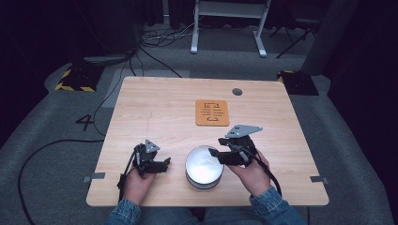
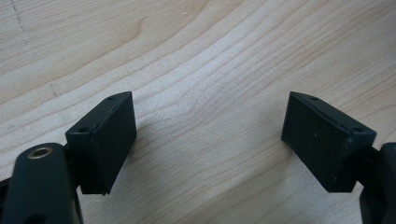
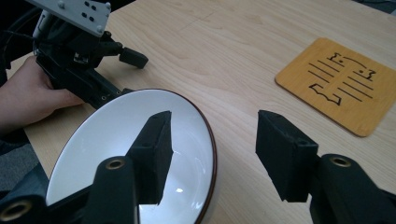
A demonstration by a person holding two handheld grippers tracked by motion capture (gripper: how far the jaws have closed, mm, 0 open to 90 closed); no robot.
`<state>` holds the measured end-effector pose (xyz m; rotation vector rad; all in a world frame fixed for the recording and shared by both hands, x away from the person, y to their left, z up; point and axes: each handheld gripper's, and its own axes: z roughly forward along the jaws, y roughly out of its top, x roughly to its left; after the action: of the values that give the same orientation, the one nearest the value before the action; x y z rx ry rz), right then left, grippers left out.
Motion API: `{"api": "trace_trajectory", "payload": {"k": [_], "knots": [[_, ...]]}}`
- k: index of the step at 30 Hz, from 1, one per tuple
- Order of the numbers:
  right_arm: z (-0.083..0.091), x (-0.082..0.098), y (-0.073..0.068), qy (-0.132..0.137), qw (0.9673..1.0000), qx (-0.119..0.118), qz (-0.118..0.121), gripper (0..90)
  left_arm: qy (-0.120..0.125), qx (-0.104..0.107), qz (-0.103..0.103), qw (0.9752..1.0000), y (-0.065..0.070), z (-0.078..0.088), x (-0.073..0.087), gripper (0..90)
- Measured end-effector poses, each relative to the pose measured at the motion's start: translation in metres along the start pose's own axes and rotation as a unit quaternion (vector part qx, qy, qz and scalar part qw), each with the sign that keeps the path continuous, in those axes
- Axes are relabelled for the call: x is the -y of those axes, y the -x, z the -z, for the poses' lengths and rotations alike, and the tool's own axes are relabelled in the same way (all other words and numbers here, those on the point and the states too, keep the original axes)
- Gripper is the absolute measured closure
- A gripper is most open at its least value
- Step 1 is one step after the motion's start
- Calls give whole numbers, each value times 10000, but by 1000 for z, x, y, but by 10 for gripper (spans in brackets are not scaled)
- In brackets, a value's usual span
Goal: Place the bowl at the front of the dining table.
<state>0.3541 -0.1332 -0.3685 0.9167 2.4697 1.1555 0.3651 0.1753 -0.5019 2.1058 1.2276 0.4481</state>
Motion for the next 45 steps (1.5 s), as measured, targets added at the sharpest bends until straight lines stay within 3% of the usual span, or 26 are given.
{"api": "trace_trajectory", "payload": {"k": [4, 11, 13, 21, 22, 25, 26, 31, 32, 33, 35, 38, 40, 43, 45], "knots": [[-13, 1, -2, -317, 9995, -22, 53, 581, 14, -11, 2, 10000, 0, 0, 0, 180], [-20, 1, -4, -528, 9985, 47, 124, 716, 37, -3, 8, 10000, 0, -1, 0, 180], [-19, 1, -3, -572, 9983, 114, 32, 784, -1, 2, -37, 10000, 0, 0, 0, 180], [-17, -2, 1, -593, 9982, 92, 86, 812, 2, 0, -42, 10000, 0, 0, 0, 180], [-15, -2, 0, -574, 9983, 114, -21, 833, -3, 3, -38, 10000, 0, 0, 0, 180], [-10, -3, 4, -458, 9989, 109, -26, 851, -9, 11, -39, 10000, 0, 0, 0, 180], [-8, -4, 6, -418, 9991, -13, -122, 855, -14, 12, -38, 10000, 0, 0, 0, 180], [-7, -4, 8, -445, 9990, -35, -44, 848, -9, -5, -49, 10000, 0, 0, 0, 180], [-8, -4, 7, -425, 9990, -85, -118, 842, -11, -17, -51, 10000, 0, 0, 0, 180], [-9, -5, 8, -525, 9985, -77, -112, 770, -9, -16, -50, 10000, 0, 0, 0, 180], [-12, -4, 9, -578, 9983, -82, -77, 752, -9, -16, -50, 10000, 0, 0, 0, 180], [-21, -3, 8, -726, 9973, -141, -33, 750, -9, -15, -49, 10000, 0, 0, 0, 180], [-29, -1, 6, -898, 9959, -27, 74, 797, -11, -14, -52, 10000, 0, 0, 0, 180], [-29, -1, 4, -890, 9960, 19, 45, 809, -10, -12, -52, 10000, -1, 0, 0, 180], [-29, -2, 3, -929, 9955, 91, 161, 815, -9, -2, -50, 10000, -1, 0, 0, 180]]}}
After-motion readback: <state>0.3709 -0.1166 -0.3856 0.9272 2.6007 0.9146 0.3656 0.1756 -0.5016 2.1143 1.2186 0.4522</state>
